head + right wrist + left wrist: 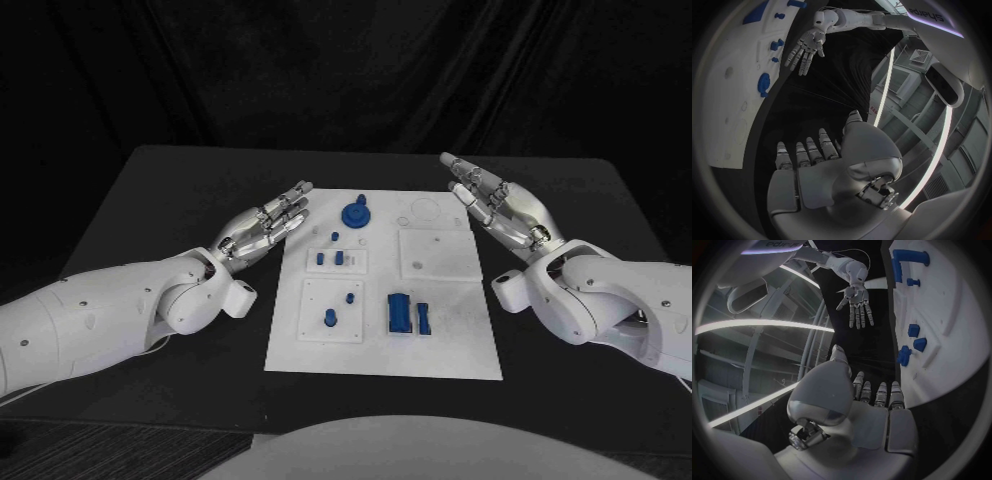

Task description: Assemble the parts on the task board

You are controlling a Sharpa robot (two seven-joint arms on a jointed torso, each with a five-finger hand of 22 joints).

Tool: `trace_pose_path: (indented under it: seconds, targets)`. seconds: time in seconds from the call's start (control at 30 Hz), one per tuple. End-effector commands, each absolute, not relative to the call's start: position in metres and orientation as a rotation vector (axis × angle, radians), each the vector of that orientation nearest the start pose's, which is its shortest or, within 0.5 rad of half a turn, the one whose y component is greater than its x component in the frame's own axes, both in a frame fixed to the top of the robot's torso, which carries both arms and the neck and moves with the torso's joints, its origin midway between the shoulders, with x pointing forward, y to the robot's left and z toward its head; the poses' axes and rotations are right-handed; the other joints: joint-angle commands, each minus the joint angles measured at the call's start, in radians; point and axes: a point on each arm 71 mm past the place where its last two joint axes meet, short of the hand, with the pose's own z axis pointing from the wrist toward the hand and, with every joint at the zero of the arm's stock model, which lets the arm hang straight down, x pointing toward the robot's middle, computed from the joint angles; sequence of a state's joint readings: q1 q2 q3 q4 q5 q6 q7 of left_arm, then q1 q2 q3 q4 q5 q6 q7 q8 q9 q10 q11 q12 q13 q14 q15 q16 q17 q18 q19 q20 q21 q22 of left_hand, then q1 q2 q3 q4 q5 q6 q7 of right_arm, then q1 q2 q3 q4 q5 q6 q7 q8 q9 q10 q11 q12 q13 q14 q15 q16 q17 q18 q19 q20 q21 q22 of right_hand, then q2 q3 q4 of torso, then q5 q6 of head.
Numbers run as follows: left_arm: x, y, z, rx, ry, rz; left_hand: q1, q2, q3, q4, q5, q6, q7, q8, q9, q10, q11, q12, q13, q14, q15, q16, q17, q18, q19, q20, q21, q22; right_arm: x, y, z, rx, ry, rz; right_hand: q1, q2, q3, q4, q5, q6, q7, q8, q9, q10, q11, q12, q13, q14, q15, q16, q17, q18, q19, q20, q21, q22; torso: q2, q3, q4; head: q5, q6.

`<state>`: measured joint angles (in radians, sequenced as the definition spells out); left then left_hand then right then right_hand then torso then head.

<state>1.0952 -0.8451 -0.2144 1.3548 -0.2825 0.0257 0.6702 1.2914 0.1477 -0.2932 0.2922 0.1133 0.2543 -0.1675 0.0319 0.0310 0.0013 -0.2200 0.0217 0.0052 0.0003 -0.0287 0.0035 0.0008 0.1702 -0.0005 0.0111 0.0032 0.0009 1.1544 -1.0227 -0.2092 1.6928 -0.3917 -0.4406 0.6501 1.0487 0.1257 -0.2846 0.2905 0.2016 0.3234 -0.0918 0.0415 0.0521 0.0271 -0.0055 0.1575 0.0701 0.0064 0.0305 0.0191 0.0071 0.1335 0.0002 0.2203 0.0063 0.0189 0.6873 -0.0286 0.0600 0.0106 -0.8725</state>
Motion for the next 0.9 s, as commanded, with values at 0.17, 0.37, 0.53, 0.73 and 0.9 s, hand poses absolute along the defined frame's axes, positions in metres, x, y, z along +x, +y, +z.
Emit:
trace_pose_path:
  seconds: [0.17, 0.37, 0.53, 0.73, 0.9]
  targets:
    - [0.449, 0.238, -0.266, -0.639, 1.445, -1.777, -0.005, -0.003, 0.019, -0.001, 0.018, 0.002, -0.006, -0.003, -0.001, 0.001, -0.006, -0.004, 0.000, 0.000, -0.115, -0.003, -0.001, 0.006, 0.000, -0.050, -0.003, -0.001, 0.412, -0.241, -0.221, 0.548, 1.327, 1.568, 0.028, 0.015, 0.007, 0.001, 0.020, 0.012, 0.010, 0.002, -0.013, -0.003, -0.001, 0.017, -0.020, -0.003, -0.016, -0.004, -0.002, 0.021, 0.001, -0.031, -0.005, -0.008, -0.047, 0.0049, -0.0058, 0.003, 0.000]
    - [0.452, 0.237, -0.277, -0.754, 1.617, -1.672, -0.483, -0.056, 0.120, -0.110, -0.027, -0.091, 0.064, -0.032, -0.031, -0.001, 0.080, -0.022, -0.005, 0.000, 0.029, -0.003, -0.001, -0.051, 0.000, -0.011, -0.003, -0.001, 0.419, -0.241, -0.228, 0.649, 1.417, 1.451, -0.647, -0.126, 0.185, -0.186, -0.122, -0.202, 0.092, -0.041, -0.052, -0.027, 0.005, -0.158, -0.070, -0.006, -0.031, -0.019, -0.007, -0.133, 0.000, -0.220, -0.006, -0.019, -0.032, 0.0031, -0.0051, 0.003, 0.008]
    - [0.455, 0.231, -0.272, -0.791, 1.568, -1.633, -0.639, -0.073, 0.155, -0.144, -0.113, -0.121, 0.084, -0.032, -0.031, -0.001, 0.107, -0.022, -0.005, 0.000, 0.029, -0.003, -0.001, -0.069, 0.000, -0.011, -0.003, -0.001, 0.430, -0.231, -0.226, 0.752, 1.368, 1.410, -0.898, -0.126, 0.285, -0.291, -0.202, -0.323, 0.092, -0.041, -0.052, -0.027, 0.005, -0.158, -0.070, -0.006, -0.031, -0.019, -0.007, -0.133, 0.000, -0.220, -0.006, -0.019, -0.047, 0.0066, -0.0128, 0.001, 0.045]
    - [0.460, 0.220, -0.259, -0.883, 1.464, -1.542, -0.782, -0.148, 0.186, -0.176, -0.113, -0.151, 0.168, -0.032, -0.031, -0.001, 0.131, -0.022, -0.005, 0.000, 0.029, -0.003, -0.001, -0.090, 0.000, -0.011, -0.003, -0.001, 0.450, -0.211, -0.223, 0.989, 1.278, 1.318, -1.049, -0.126, 0.285, -0.291, -0.202, -0.323, 0.092, -0.041, -0.052, -0.027, 0.005, -0.158, -0.070, -0.006, -0.031, -0.019, -0.007, -0.133, 0.000, -0.220, -0.006, -0.019, -0.083, 0.0147, -0.0302, -0.003, 0.129]
    - [0.463, 0.210, -0.248, -0.978, 1.377, -1.451, -0.875, -0.148, 0.206, -0.196, -0.113, -0.172, 0.168, -0.032, -0.031, -0.001, 0.145, -0.022, -0.005, 0.000, 0.029, -0.003, -0.001, -0.170, 0.000, -0.011, -0.003, -0.001, 0.458, -0.199, -0.224, 1.135, 1.236, 1.259, -1.049, -0.126, 0.285, -0.291, -0.202, -0.323, 0.092, -0.041, -0.052, -0.027, 0.005, -0.158, -0.070, -0.006, -0.031, -0.019, -0.007, -0.133, 0.000, -0.220, -0.006, -0.019, -0.113, 0.0216, -0.0450, -0.007, 0.200]
